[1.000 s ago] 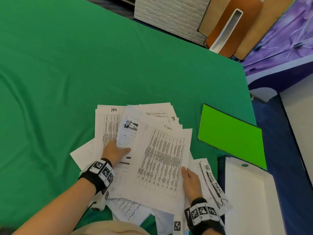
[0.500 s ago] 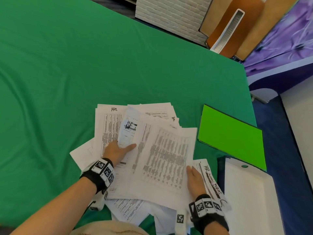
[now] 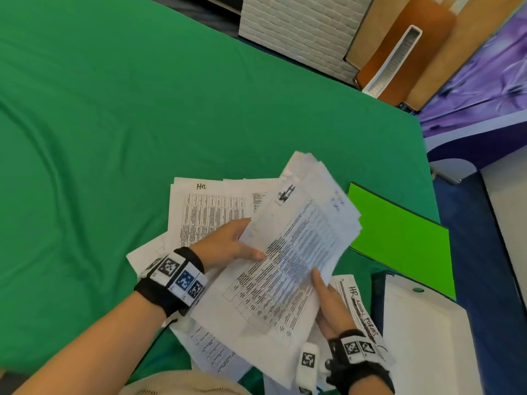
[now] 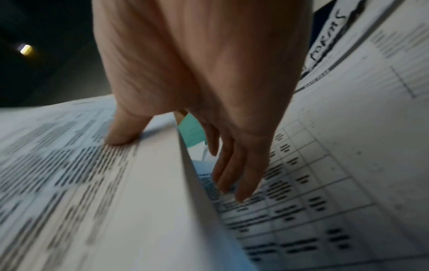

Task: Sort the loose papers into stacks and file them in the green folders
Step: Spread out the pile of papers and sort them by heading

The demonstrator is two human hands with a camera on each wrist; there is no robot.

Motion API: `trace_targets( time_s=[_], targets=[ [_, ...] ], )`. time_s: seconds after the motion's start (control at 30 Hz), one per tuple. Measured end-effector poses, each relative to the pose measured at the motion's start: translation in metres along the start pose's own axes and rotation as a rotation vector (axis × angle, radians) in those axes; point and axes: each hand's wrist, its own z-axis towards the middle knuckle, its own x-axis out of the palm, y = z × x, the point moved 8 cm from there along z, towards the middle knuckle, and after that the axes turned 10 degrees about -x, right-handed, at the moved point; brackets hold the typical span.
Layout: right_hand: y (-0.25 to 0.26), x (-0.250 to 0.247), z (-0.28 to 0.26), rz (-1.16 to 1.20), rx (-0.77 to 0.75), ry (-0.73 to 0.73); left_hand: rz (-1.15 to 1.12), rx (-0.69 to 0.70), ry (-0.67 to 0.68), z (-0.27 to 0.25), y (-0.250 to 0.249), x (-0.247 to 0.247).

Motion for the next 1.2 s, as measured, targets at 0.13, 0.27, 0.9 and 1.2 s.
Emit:
trace_targets(
  time_s=[0.13,0.27,0.9,1.2],
  targets=[
    [0.045,0.021,-0.018,0.192,-0.145,0.051,0.048,0.043,-0.113,0.0,-0.015,-0.004],
    [0.099,0.031,-0.036,-0.015,-0.438,-0.042,-0.045,0.173,-0.368,-0.004,-0.025,-0.016],
    [0.124,0.017,-0.037,-0.22,-0.678,-0.311,0.329,-0.113,-0.645,0.019,0.024,-0.051],
    [0.137,-0.046,-0.055,-0.317,-0.635,-0.311,1.006,-0.375,-0.347,0.013,0.117,-0.027]
  ],
)
